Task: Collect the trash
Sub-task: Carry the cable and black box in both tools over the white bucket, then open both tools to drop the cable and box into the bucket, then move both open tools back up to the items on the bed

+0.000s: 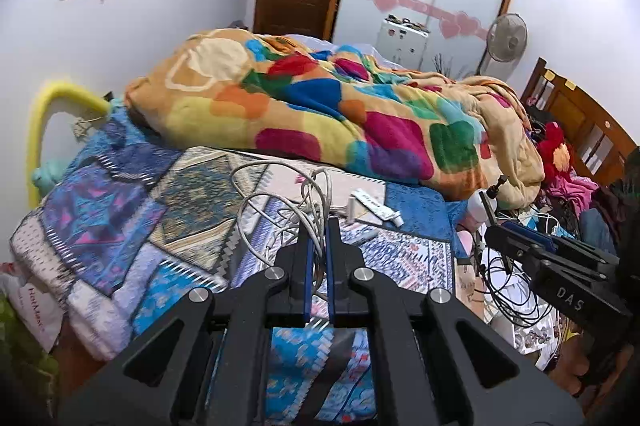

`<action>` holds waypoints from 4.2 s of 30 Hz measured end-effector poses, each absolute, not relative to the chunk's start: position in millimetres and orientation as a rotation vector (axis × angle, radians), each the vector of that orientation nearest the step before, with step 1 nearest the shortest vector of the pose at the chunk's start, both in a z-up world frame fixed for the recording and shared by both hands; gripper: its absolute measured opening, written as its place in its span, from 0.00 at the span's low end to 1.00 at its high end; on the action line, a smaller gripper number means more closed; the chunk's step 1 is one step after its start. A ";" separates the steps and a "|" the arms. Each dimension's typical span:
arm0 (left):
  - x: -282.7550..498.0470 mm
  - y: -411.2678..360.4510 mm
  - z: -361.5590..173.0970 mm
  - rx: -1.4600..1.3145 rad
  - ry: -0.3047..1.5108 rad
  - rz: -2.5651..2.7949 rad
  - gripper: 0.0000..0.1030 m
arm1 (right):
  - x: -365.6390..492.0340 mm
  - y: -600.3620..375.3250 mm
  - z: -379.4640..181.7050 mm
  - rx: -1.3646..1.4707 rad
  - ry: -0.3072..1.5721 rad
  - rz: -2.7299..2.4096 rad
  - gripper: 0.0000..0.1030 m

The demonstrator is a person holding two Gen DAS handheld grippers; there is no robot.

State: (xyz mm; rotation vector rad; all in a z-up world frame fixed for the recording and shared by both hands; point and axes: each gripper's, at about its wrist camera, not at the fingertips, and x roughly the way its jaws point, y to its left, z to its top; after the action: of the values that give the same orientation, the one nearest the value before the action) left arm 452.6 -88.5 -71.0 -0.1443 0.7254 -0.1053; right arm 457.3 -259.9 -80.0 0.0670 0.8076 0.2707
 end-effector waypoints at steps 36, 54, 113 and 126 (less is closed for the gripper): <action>230.0 132.8 -115.8 -0.283 0.802 0.319 0.04 | 310.4 -4.9 -100.9 -0.220 0.881 0.755 0.22; 217.3 199.5 -270.1 -0.466 1.149 0.374 0.04 | 296.6 104.7 -215.1 -0.428 1.166 0.939 0.22; 270.0 98.9 -94.0 -0.305 0.809 0.255 0.30 | 339.6 -54.7 -70.0 -0.238 0.843 0.719 0.44; 365.6 -12.2 -81.4 -0.207 0.809 0.012 0.37 | 380.0 -184.5 -48.6 -0.147 0.796 0.474 0.45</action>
State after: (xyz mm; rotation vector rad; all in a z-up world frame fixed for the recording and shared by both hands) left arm 365.6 -12.2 -81.4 -0.2073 0.8091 0.0117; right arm 380.0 -184.5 -48.6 -0.1472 0.7960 0.4740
